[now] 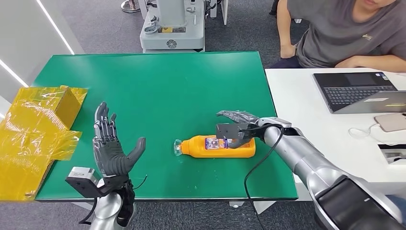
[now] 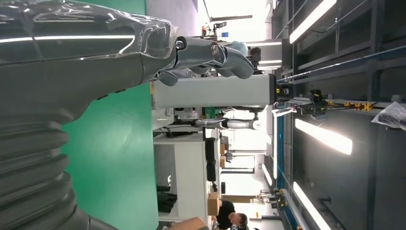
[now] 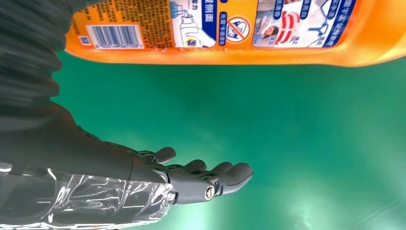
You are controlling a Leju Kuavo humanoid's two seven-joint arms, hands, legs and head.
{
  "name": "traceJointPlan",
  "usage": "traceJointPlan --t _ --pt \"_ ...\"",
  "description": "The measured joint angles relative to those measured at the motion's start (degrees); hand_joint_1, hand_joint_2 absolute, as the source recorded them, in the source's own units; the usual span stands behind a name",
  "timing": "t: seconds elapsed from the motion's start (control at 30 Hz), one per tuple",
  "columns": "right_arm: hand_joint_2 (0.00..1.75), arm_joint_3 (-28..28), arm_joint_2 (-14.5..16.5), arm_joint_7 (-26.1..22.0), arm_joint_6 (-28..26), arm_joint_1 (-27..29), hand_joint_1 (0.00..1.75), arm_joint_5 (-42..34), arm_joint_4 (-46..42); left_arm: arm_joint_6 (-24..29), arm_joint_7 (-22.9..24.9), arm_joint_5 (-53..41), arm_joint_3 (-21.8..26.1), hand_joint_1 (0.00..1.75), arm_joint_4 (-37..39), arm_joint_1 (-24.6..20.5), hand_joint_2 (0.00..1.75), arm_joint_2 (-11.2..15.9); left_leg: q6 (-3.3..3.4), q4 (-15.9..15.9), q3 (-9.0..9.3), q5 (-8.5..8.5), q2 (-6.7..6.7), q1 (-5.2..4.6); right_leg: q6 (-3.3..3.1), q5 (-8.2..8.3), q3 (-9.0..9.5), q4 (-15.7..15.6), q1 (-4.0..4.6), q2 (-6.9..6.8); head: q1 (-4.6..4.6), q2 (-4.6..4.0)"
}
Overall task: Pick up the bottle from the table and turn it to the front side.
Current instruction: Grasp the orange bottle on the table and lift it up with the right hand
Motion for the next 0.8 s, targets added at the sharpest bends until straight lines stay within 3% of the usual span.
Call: traceJointPlan --t 0.8 --pt "1.75 2.65 -1.06 1.47 0.66 1.44 0.0 0.54 2.43 -0.81 0.01 0.05 -0.01 0.0 0.89 0.0 1.75 -0.04 0.02 0.05 0.0 0.05 0.01 0.0 0.0 0.03 -0.01 0.0 0.0 0.02 0.0 0.0"
